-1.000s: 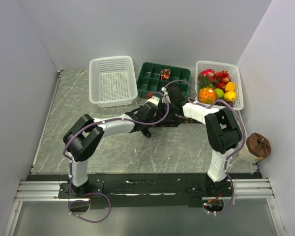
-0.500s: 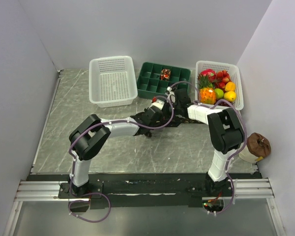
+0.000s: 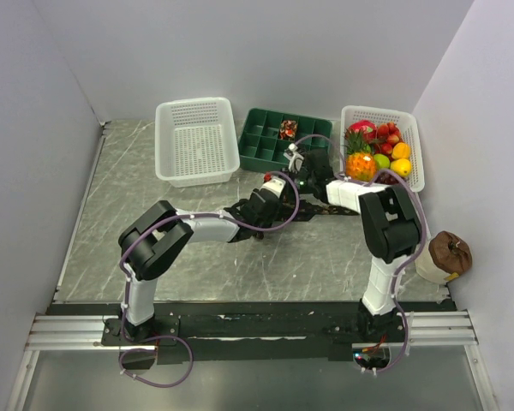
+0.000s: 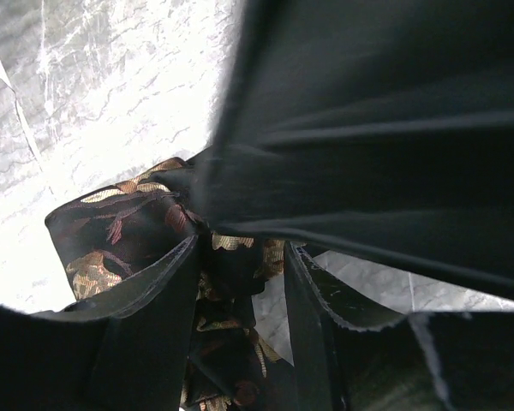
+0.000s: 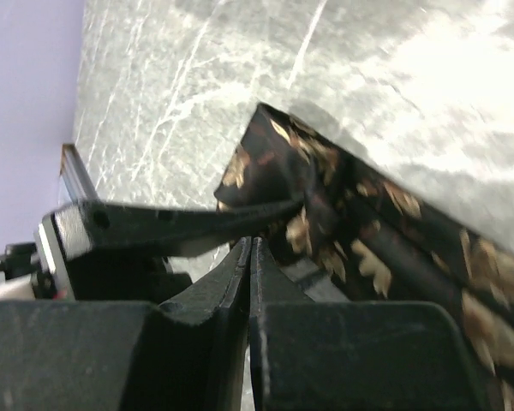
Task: Roll the ties
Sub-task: Roll the tie at the center of the board.
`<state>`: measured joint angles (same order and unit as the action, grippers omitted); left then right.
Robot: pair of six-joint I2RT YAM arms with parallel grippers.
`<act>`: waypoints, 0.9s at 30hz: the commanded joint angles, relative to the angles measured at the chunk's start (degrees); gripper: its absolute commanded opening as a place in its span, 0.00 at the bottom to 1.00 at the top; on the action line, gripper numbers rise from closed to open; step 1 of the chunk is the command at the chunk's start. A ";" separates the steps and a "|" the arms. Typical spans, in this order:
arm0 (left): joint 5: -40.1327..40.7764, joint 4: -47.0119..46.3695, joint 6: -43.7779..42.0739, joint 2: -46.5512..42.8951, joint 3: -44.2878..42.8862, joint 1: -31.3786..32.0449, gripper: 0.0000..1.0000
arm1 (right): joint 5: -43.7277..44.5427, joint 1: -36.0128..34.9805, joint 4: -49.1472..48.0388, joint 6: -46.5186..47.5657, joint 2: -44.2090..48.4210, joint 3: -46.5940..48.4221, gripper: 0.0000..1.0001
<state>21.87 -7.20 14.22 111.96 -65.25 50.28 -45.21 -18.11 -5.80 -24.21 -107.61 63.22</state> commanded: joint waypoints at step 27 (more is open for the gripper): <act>-7.45 -2.90 5.38 -12.29 7.86 -4.04 0.57 | 20.15 -8.17 23.29 10.40 -10.95 12.10 0.06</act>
<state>17.21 -8.80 16.80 105.60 -59.16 48.64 -35.05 -24.38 11.14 -16.60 -118.08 75.31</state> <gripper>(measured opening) 0.554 0.064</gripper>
